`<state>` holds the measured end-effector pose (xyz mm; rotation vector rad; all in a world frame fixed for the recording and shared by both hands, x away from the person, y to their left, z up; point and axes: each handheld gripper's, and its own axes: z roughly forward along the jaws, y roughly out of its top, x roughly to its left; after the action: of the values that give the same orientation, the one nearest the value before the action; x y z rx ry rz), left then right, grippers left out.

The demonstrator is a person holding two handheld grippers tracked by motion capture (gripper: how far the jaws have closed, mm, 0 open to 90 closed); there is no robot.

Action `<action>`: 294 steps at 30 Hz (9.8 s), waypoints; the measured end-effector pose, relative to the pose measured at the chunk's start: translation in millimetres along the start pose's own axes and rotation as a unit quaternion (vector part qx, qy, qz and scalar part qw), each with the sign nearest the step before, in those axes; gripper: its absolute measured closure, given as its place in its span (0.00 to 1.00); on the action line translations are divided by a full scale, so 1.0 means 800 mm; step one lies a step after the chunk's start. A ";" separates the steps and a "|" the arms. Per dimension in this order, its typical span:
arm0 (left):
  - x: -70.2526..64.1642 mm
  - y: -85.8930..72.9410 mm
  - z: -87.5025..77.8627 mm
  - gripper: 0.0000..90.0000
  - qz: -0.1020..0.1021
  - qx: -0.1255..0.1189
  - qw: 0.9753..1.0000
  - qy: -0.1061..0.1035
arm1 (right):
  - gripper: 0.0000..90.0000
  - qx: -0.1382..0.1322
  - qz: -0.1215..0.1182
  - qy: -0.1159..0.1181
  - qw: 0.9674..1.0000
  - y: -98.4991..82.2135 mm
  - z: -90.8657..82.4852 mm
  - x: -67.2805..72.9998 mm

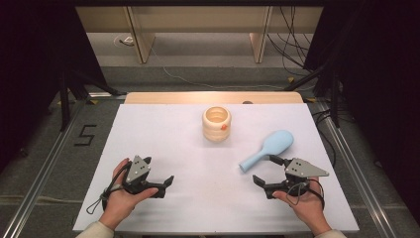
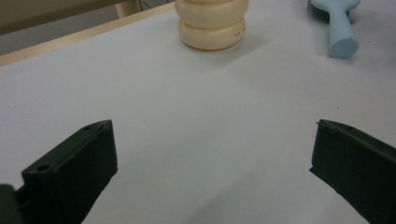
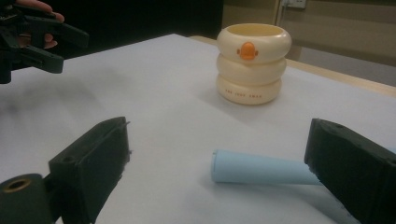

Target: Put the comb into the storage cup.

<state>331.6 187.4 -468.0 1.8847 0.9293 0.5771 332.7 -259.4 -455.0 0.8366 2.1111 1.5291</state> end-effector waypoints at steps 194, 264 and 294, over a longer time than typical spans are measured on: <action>0.002 -0.003 0.003 0.04 -0.003 0.009 1.000 0.002 | 0.10 0.085 0.055 -0.114 0.988 0.047 0.016 -0.108; -0.002 -0.002 0.008 0.05 -0.003 0.012 1.000 -0.007 | 0.47 0.511 0.110 -0.101 0.847 0.039 0.100 -0.144; -0.002 -0.002 0.008 0.06 -0.004 0.012 1.000 -0.007 | 0.78 0.529 0.109 -0.117 0.834 0.043 0.104 -0.134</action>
<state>334.5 183.1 -472.1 1.9030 0.9373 0.5498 472.6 -265.2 -451.5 1.5401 2.6489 0.1338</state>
